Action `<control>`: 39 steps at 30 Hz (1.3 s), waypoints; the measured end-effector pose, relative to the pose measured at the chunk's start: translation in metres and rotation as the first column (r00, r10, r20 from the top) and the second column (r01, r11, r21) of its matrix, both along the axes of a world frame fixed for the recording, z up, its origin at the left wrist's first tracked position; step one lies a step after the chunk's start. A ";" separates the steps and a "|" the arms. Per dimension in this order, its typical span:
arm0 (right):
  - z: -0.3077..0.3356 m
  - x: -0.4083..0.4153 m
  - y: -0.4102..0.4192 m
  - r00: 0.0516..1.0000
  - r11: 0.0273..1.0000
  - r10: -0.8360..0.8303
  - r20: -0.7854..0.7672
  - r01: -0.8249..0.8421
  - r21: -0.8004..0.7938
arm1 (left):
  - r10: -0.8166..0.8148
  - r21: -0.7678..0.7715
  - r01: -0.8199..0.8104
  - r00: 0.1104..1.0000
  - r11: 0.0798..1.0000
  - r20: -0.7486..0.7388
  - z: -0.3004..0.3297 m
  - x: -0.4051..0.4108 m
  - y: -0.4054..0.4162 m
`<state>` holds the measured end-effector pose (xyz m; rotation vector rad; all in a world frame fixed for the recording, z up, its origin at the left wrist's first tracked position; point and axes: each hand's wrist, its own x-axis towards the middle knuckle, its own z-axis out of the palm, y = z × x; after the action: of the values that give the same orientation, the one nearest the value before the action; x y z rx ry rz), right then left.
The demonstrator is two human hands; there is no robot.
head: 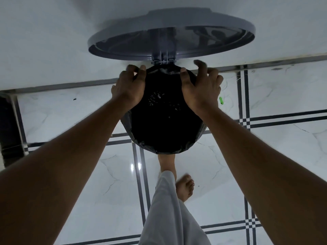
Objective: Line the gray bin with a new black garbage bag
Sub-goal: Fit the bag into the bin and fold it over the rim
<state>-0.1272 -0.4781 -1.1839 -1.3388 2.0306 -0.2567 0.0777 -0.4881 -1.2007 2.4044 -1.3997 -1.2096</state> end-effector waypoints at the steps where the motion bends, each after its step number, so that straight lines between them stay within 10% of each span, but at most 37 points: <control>1: 0.005 0.000 0.004 0.999 0.997 -0.030 0.014 0.031 -0.073 | 0.067 -0.067 -0.067 0.998 0.996 0.002 0.003 0.001 0.006; 10: 0.107 0.013 0.080 0.896 0.912 -0.213 0.390 0.325 -0.249 | 0.063 -0.451 -0.075 0.997 0.889 -0.041 0.116 -0.018 0.104; 20: 0.190 0.008 0.045 0.955 0.719 -0.108 0.276 0.266 -0.642 | 0.005 -0.782 0.105 0.991 0.615 0.136 0.215 -0.040 0.068; 33: 0.159 -0.010 0.029 0.962 0.864 0.063 0.265 0.081 -0.497 | -0.151 -0.684 0.210 0.978 0.699 0.146 0.192 -0.031 0.051; 39: 0.147 -0.022 0.042 0.946 0.901 -0.137 0.294 0.242 -0.360 | 0.088 -0.519 -0.146 0.987 0.842 -0.136 0.181 -0.026 0.069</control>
<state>-0.1495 -0.4365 -1.0370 -1.2496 1.9445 -0.9266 0.0519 -0.4189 -1.0201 1.9750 -1.3141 -0.7740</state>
